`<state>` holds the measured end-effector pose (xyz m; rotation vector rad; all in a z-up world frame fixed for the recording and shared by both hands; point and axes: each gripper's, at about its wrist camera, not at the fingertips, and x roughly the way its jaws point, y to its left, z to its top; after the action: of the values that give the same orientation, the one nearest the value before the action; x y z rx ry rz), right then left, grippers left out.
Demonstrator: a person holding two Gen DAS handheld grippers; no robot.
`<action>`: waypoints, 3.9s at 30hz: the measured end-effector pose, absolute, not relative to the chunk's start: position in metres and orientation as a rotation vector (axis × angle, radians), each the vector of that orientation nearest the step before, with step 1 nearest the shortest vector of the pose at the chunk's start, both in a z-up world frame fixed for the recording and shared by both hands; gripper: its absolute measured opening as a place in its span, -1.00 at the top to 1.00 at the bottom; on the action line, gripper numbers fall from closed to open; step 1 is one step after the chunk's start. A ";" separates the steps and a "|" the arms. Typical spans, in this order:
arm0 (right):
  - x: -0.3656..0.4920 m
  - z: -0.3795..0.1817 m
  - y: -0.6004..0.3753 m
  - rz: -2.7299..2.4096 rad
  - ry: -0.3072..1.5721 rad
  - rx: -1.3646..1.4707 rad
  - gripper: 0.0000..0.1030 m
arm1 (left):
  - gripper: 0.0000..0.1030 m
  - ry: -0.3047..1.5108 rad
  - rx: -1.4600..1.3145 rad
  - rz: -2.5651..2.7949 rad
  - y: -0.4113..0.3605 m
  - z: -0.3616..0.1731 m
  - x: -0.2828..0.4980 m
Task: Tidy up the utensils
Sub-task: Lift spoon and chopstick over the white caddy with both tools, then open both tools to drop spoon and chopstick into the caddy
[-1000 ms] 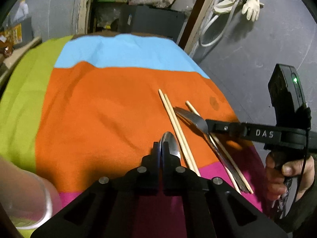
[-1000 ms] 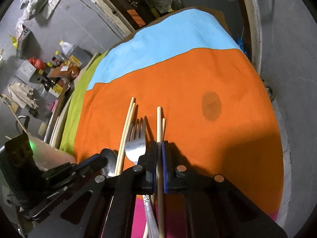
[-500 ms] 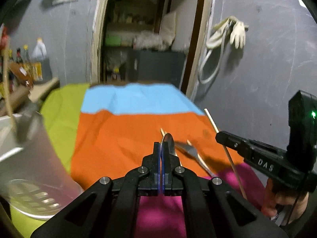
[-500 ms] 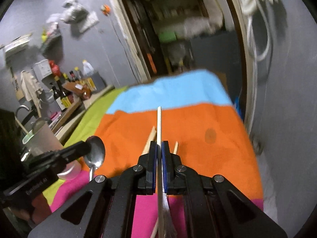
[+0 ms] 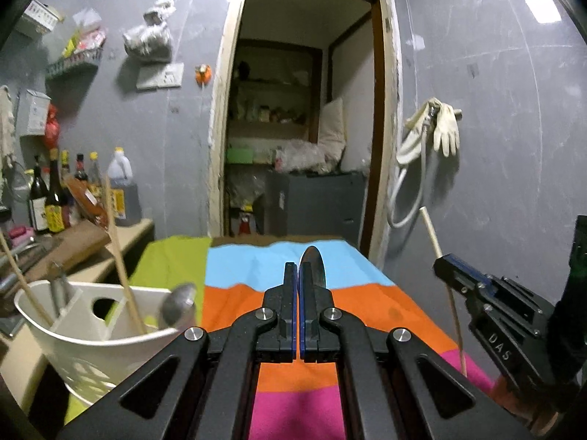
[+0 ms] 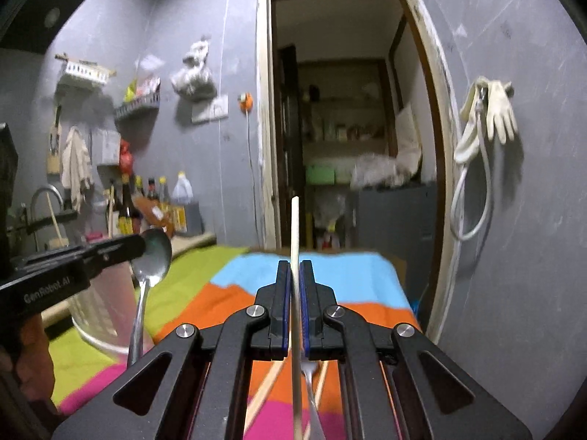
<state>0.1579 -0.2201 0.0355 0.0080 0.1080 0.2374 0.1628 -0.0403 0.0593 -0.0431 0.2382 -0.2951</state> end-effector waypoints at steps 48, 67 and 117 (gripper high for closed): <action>0.223 0.076 -0.055 0.609 -0.045 0.301 0.94 | 1.00 0.047 0.003 0.288 0.166 0.075 0.171; 0.224 0.073 -0.041 0.488 -0.100 0.304 0.94 | 1.00 0.071 -0.021 0.274 0.169 0.065 0.178; 0.159 0.105 -0.141 0.426 -0.059 0.113 -0.82 | -0.25 0.112 -0.236 -0.107 0.110 0.099 0.129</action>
<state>0.1591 -0.1413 0.1049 0.1134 -0.0595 0.4261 0.1288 0.1099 0.0995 -0.2365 0.1117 -0.1071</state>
